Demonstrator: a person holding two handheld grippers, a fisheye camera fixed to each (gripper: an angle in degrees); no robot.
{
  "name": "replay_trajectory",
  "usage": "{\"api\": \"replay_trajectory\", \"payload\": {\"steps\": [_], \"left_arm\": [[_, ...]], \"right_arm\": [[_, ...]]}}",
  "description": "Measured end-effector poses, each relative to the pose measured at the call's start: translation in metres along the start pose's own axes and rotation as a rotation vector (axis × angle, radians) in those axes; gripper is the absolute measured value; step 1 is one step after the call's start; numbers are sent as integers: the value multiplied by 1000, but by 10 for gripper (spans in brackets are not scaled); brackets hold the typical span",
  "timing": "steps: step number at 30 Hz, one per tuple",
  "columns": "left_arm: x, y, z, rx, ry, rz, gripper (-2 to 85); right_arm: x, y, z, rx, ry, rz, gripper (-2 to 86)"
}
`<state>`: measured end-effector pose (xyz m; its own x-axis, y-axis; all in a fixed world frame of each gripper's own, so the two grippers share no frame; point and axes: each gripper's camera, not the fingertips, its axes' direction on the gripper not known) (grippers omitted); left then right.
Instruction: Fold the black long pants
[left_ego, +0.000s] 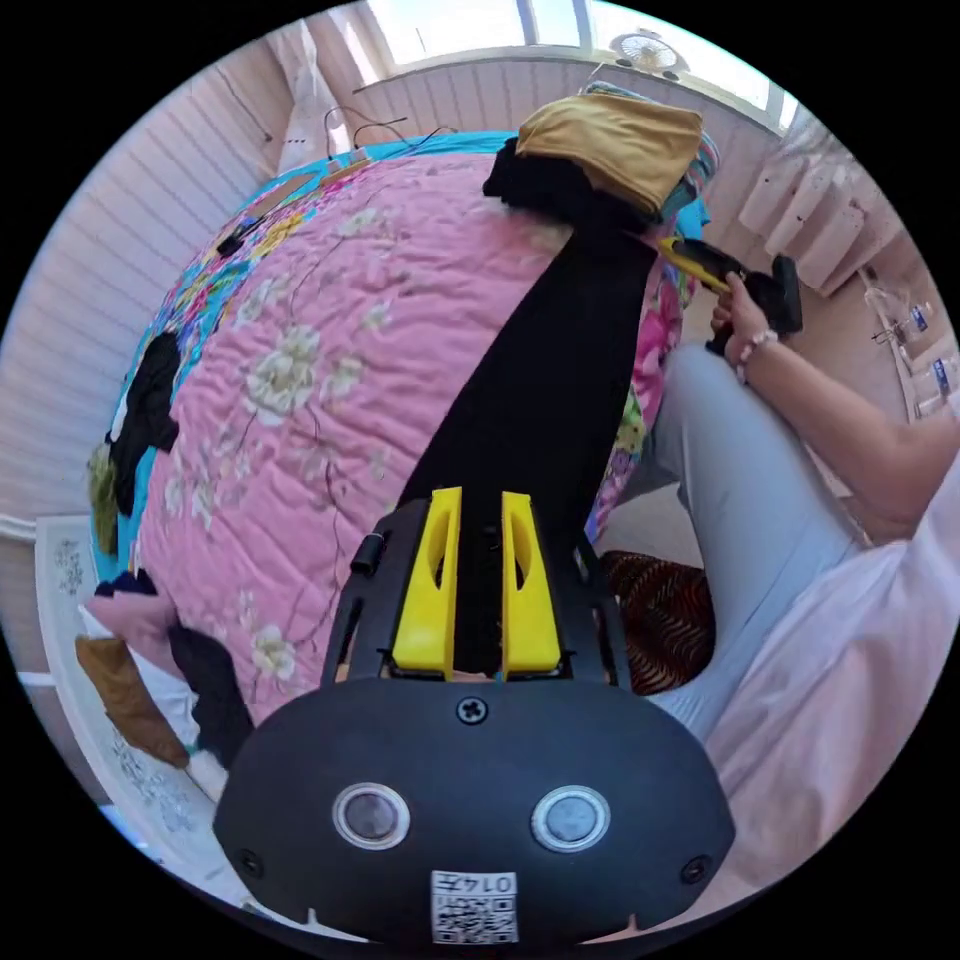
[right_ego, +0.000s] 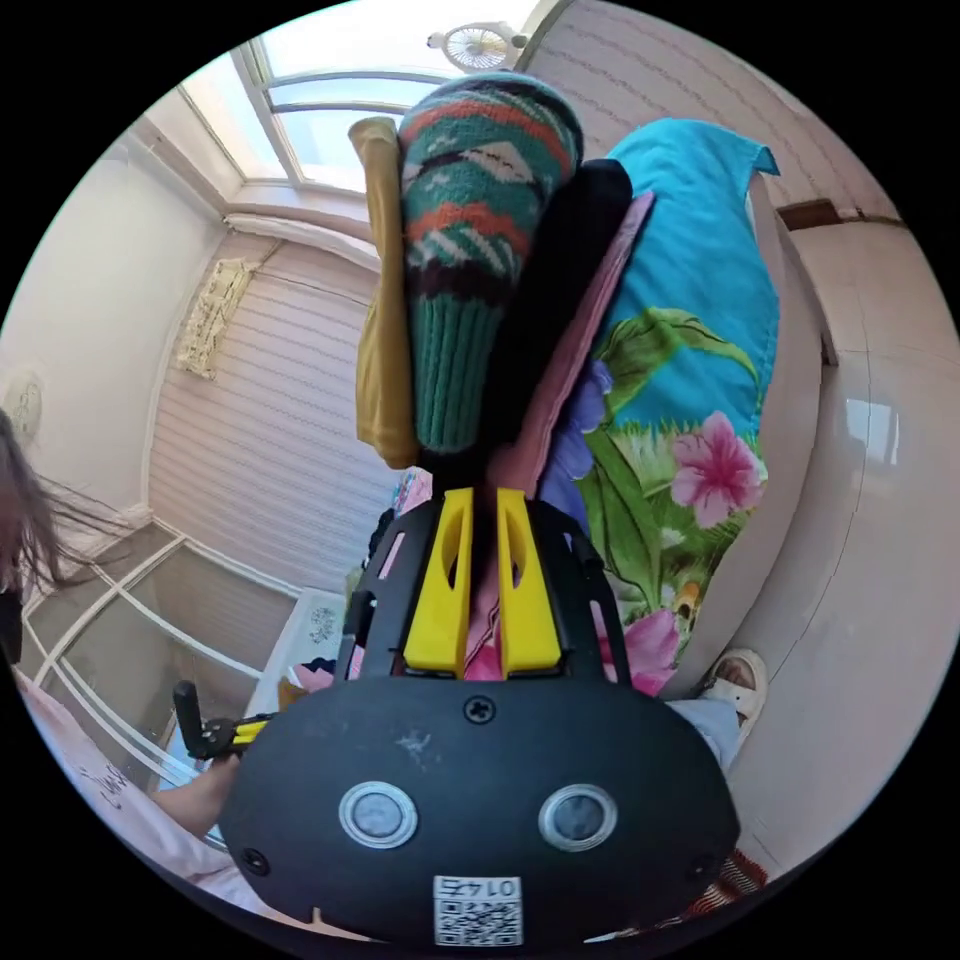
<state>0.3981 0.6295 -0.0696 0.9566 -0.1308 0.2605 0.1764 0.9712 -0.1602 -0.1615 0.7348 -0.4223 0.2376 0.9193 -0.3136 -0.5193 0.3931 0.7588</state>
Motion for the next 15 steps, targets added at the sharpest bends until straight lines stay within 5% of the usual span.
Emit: {"api": "replay_trajectory", "payload": {"steps": [3,8,15], "left_arm": [[0,63,10,-18,15,-125,76],[-5,100,22,43,28,-180,81],[-43,139,16,82,144,-266,32]], "right_arm": [[-70,3,28,-259,73,-271,37],[-229,122,113,-973,44,-1037,61],[-284,204,171,-1258,167,-1249,109]]}}
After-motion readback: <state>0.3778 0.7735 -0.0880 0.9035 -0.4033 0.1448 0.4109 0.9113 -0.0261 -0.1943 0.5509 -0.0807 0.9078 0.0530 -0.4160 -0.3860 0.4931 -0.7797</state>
